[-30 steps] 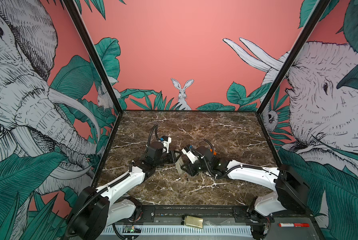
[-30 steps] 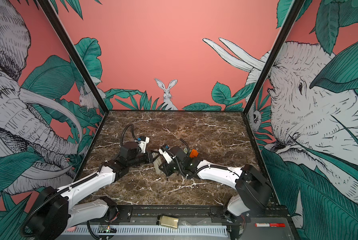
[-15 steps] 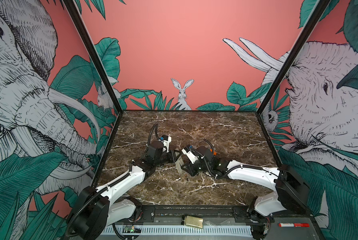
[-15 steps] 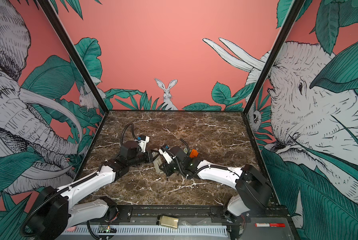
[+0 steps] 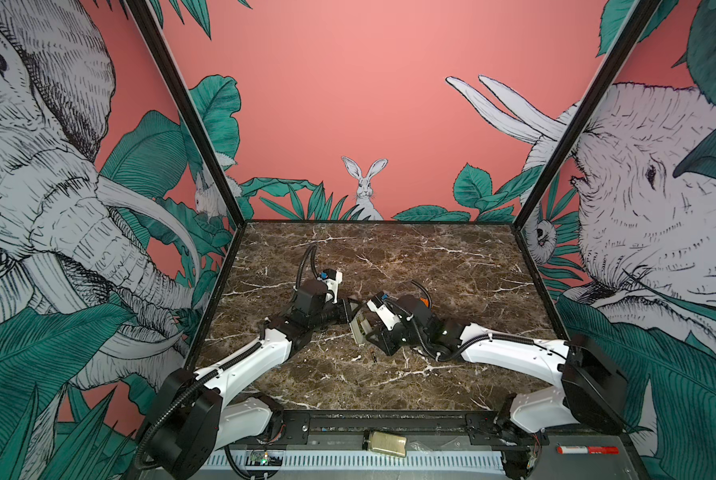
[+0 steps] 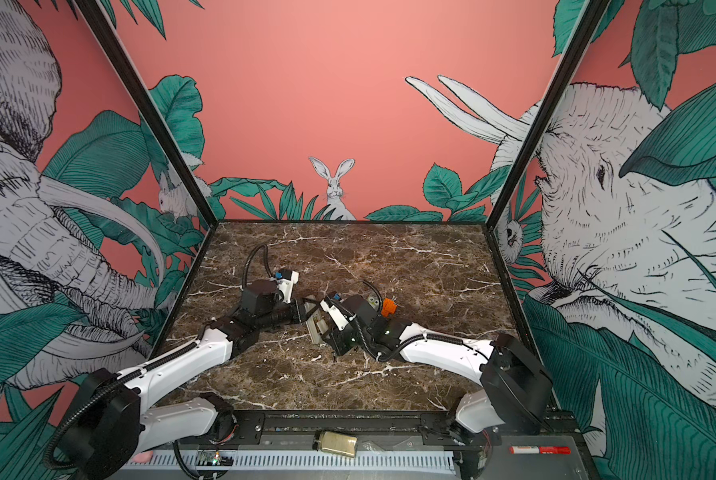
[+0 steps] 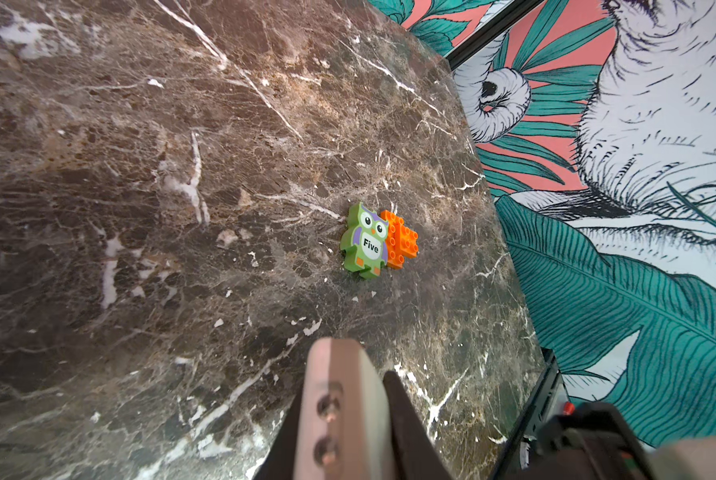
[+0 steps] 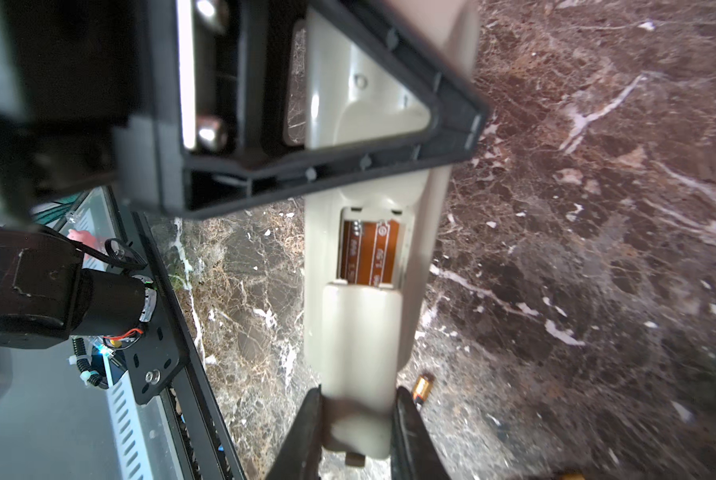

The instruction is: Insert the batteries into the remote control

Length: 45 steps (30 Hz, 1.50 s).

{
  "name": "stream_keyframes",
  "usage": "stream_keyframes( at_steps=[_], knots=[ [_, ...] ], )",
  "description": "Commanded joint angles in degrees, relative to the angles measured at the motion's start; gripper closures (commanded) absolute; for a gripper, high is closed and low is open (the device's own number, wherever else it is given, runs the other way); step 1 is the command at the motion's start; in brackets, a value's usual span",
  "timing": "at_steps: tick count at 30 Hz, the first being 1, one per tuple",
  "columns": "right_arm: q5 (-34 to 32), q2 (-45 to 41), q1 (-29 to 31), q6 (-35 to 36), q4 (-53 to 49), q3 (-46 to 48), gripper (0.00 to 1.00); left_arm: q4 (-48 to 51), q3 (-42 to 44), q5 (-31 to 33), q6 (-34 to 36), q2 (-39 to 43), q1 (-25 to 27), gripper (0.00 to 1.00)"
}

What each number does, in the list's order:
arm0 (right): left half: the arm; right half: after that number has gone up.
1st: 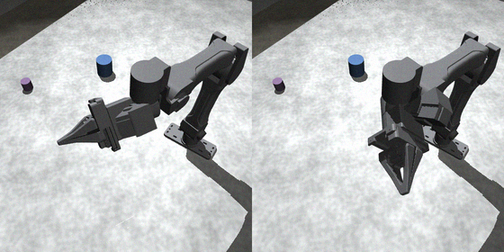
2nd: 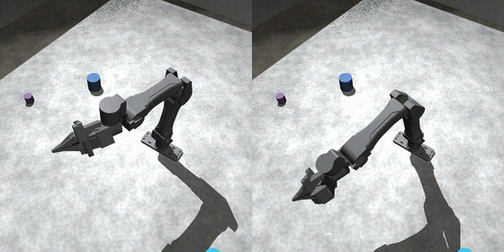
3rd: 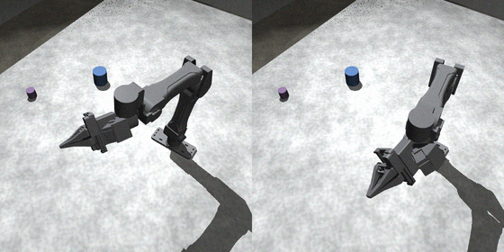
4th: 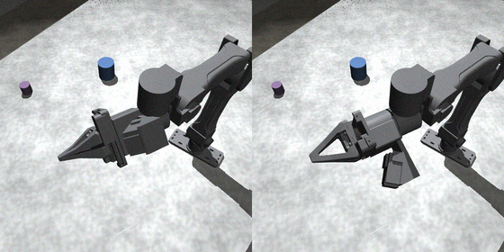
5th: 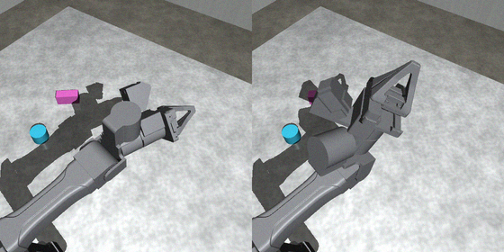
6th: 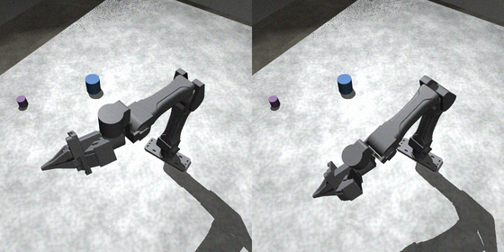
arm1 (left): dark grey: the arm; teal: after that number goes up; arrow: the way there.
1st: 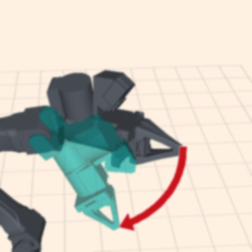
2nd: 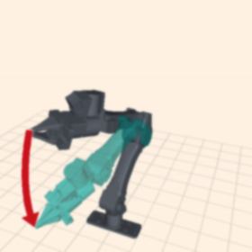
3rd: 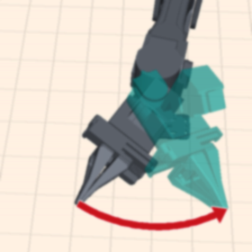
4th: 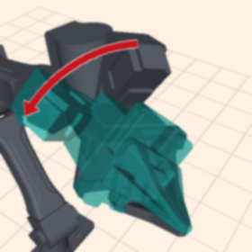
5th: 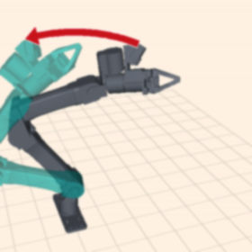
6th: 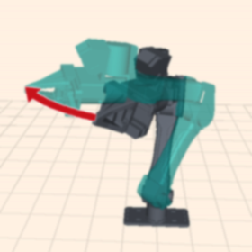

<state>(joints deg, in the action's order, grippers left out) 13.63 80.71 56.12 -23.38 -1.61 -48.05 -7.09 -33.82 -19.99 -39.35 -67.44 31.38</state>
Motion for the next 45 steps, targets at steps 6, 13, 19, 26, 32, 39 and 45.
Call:
stream_keyframes(
  at_steps=[6,13,19,26,32,39,45],
  knots=[
    [-8.4,-7.5,0.1,1.1,-9.9,2.8,0.81,-2.6,0.4,-0.6,2.1,1.5,-0.9,1.0],
    [-14.4,-11.7,-1.5,-1.1,-18.1,5.2,0.8,-4.6,1.7,-1.8,4.6,3.0,-1.0,1.0],
    [-17.5,-13.4,-3.3,-3.4,-24.1,6.4,0.79,-3.9,2.6,-2.7,7.8,5.4,-1.1,1.0],
    [-18.9,-12.4,-5.7,-5.7,-25.7,6.0,0.78,-6.1,4.9,-4.0,8.9,6.2,-1.0,1.0],
    [-20.0,-9.5,-6.5,-6.7,-27.2,5.6,0.78,-6.3,6.1,-4.3,10.6,7.4,-1.1,1.0],
    [-21.1,-6.5,-7.4,-7.9,-27.0,6.2,0.78,-6.3,5.8,-5.0,11.7,7.5,-1.1,1.0],
    [-21.1,-3.4,-8.1,-7.7,-26.5,6.1,0.75,-7.2,6.4,-5.2,11.3,7.0,-1.1,1.0]
  ],
)
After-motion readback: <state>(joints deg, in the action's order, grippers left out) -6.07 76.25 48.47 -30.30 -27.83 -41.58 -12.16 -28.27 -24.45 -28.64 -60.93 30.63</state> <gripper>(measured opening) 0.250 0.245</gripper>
